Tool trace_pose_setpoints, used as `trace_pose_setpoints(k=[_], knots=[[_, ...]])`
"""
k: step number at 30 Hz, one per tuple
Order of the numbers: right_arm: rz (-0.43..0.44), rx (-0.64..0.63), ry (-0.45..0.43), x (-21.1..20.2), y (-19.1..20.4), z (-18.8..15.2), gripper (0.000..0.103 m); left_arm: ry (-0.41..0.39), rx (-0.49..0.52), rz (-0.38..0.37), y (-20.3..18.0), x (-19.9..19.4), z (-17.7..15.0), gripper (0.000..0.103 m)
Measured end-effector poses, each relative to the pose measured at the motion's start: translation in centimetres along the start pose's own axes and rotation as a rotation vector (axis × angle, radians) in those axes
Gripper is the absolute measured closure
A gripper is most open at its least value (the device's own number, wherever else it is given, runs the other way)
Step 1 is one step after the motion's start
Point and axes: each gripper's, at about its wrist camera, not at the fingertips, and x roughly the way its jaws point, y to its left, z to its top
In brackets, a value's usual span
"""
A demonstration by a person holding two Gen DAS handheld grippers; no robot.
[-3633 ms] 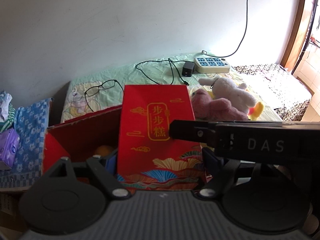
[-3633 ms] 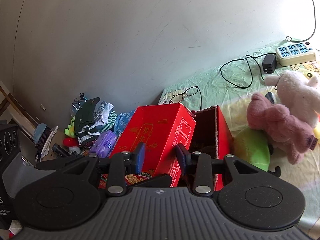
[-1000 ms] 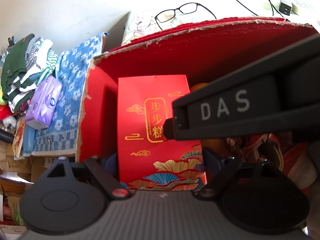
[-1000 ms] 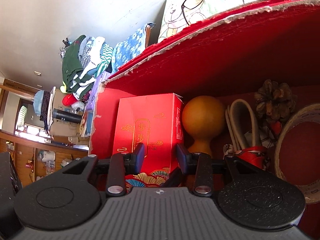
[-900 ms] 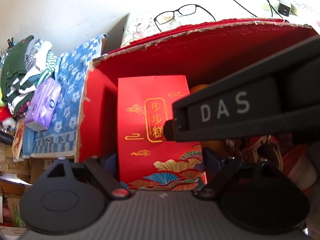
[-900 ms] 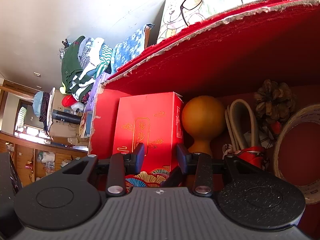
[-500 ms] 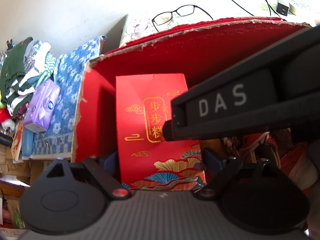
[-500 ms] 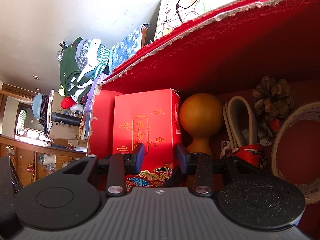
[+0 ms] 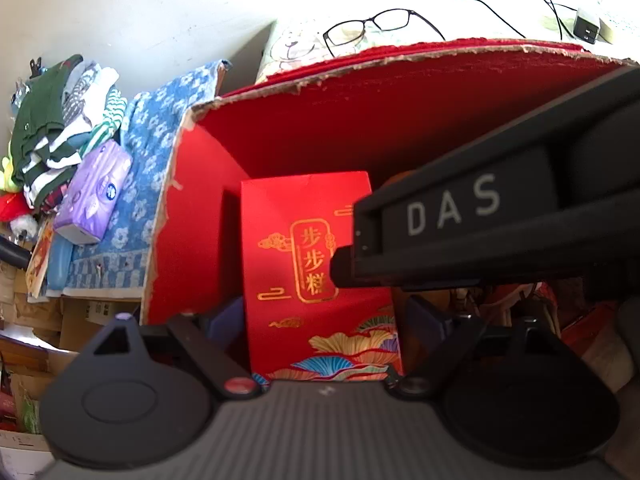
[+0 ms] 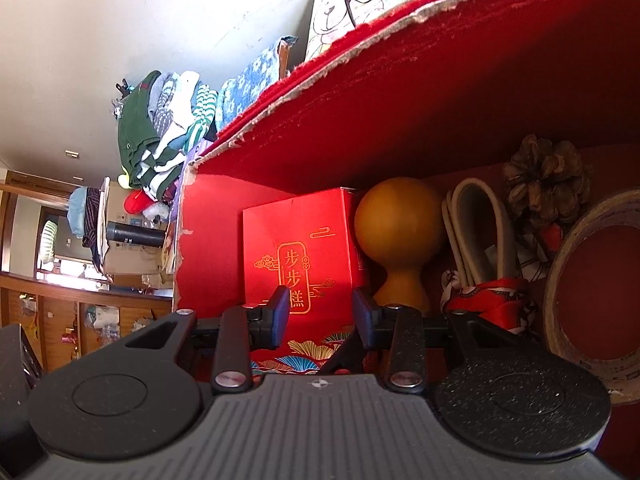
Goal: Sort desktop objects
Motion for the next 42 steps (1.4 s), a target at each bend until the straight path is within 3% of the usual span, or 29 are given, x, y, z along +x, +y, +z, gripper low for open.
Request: trace_pose_setpoints(k=[7, 16, 19, 26, 29, 32, 35, 40, 42], knots=[[-0.005, 0.001, -0.002, 0.1, 0.0, 0.0, 0.069, -0.038, 0.054, -0.005, -0.5, 0.2, -0.5, 0.016], [0.083, -0.017, -0.123, -1.8, -0.4, -0.6, 0.07, -0.085, 0.123, -0.083, 0.7, -0.9, -0.9, 0.027], [0.063, -0.033, -0.157, -2.4, -0.3, -0.7, 0.07, -0.104, 0.139, -0.102, 1.1, -1.6, -1.0, 0.036], [-0.045, -0.091, -0.261, -4.3, 0.4, -0.5, 0.076, -0.196, 0.198, -0.189, 1.0, -3.0, -0.3, 0.04], [-0.049, -0.09, -0.244, -4.0, 0.1, -0.2, 0.077, -0.174, 0.21, -0.214, 0.1, -2.1, 0.6, 0.042], [-0.036, -0.083, -0.24, -3.5, -0.2, -0.1, 0.077, -0.18, 0.225, -0.168, -0.7, -1.3, 1.3, 0.04], [-0.022, -0.047, -0.219, -3.2, -0.7, 0.1, 0.077, -0.175, 0.218, -0.177, -1.0, -1.1, 1.2, 0.039], [-0.003, -0.093, -0.203, -3.0, -0.1, -0.3, 0.078, -0.163, 0.202, -0.134, -0.6, -0.4, 1.4, 0.039], [-0.012, -0.074, -0.195, -2.9, -0.2, -0.1, 0.079, -0.124, 0.192, -0.12, -0.3, -0.2, 0.9, 0.044]])
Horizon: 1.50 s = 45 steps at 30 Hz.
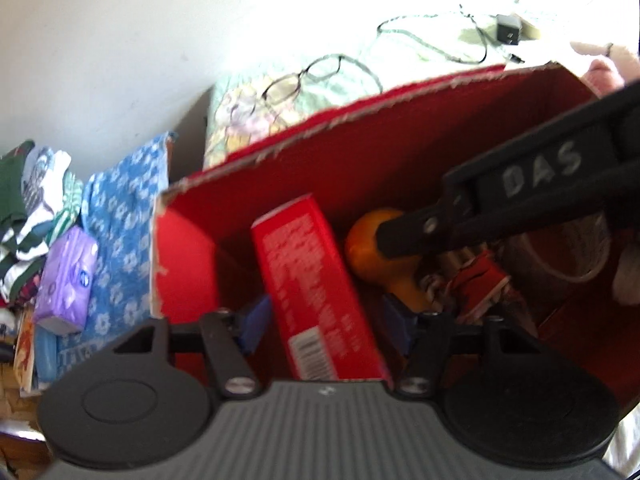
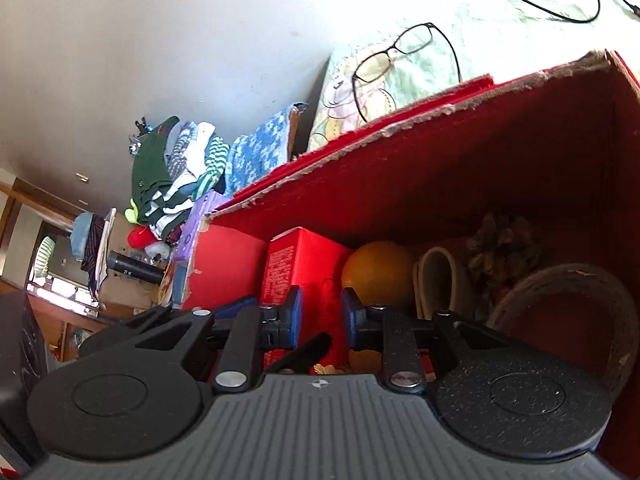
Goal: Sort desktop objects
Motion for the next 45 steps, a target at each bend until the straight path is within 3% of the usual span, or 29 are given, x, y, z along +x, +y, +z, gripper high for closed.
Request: trace_pose_setpoints(k=[3, 7, 11, 14, 20, 25, 31, 35, 42, 45], knots=[[0.0, 0.004, 0.002, 0.0, 0.0, 0.0, 0.079, 0.027, -0.025, -0.007, 1.0, 0.7, -0.5, 0.05], [0.008, 0.004, 0.001, -0.2, -0.1, 0.0, 0.079, 0.011, -0.027, -0.009, 0.8, 0.4, -0.4, 0.05], [0.019, -0.003, 0.003, -0.2, -0.1, 0.1, 0.08, -0.023, -0.032, -0.019, 0.4, -0.1, 0.1, 0.051], [0.021, -0.006, 0.005, -0.2, -0.1, 0.0, 0.088, -0.048, -0.045, -0.019, 0.2, -0.2, 0.8, 0.051], [0.029, 0.011, -0.034, -0.6, -0.3, -0.1, 0.088, -0.109, -0.038, -0.008, 0.1, -3.7, 0.0, 0.051], [0.02, 0.032, -0.071, -1.0, -0.5, -0.2, 0.088, -0.136, -0.07, -0.107, 0.6, -5.5, 0.1, 0.051], [0.005, 0.052, -0.087, -1.1, -0.6, -0.2, 0.088, -0.113, -0.068, -0.201, -1.1, -3.8, 0.2, 0.052], [0.001, 0.054, -0.085, -1.1, -0.6, -0.2, 0.088, -0.083, -0.055, -0.141, -1.7, -2.4, -0.1, 0.052], [0.006, 0.05, -0.066, -0.9, -0.6, -0.2, 0.088, -0.029, -0.134, -0.063, 1.0, -1.2, -0.6, 0.054], [0.006, 0.049, -0.06, -0.8, -0.5, -0.2, 0.088, -0.024, -0.163, -0.085, 1.7, -0.9, -0.5, 0.054]])
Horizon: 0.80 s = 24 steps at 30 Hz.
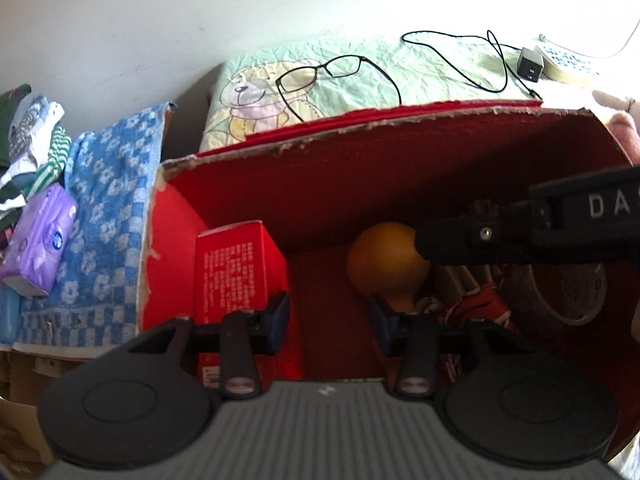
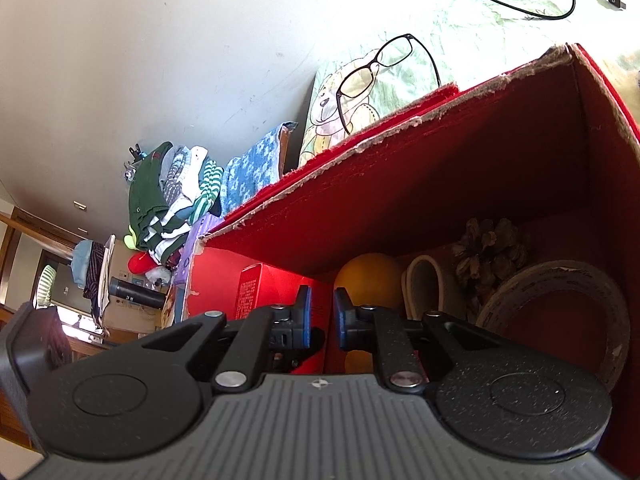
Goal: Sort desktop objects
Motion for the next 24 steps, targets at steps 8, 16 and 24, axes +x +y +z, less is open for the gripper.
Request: trace_pose_setpoints(k=[8, 16, 24], knots=[[-0.025, -0.005, 0.024, 0.23, -0.05, -0.08, 0.087, 0.012, 0.026, 0.008, -0.6, 0.4, 0.35, 0.045], [-0.057, -0.009, 0.04, 0.45, -0.05, -0.16, 0.086, 0.008, 0.017, -0.01, -0.51, 0.5, 0.38, 0.041], [-0.09, -0.032, 0.039, 0.45, 0.29, -0.32, 0.082, 0.011, 0.02, -0.016, -0.66, 0.63, 0.36, 0.036]])
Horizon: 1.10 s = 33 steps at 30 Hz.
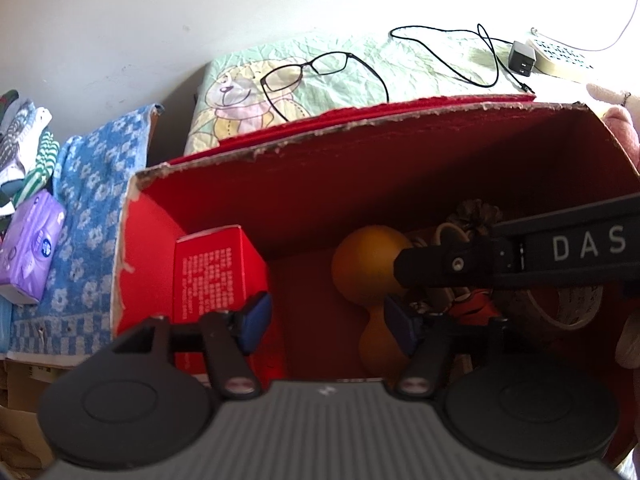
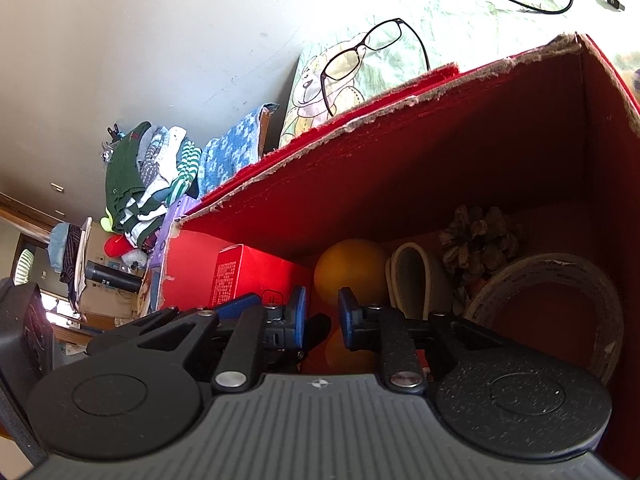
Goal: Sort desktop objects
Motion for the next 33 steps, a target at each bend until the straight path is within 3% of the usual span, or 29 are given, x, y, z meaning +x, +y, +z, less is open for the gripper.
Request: trace_pose_setpoints(k=[20, 33], knots=[[-0.165, -0.108, -0.088, -0.3, 1.6, -0.8, 0.082, -0.02, -0.029, 0.002, 0.2, 0.0, 0.0, 0.036], [-0.194, -0.107, -0.101, -0.4, 1.8, -1.1, 0.082, -0.033, -0.045, -0.006, 0.5, 0.0, -0.1, 0.036]])
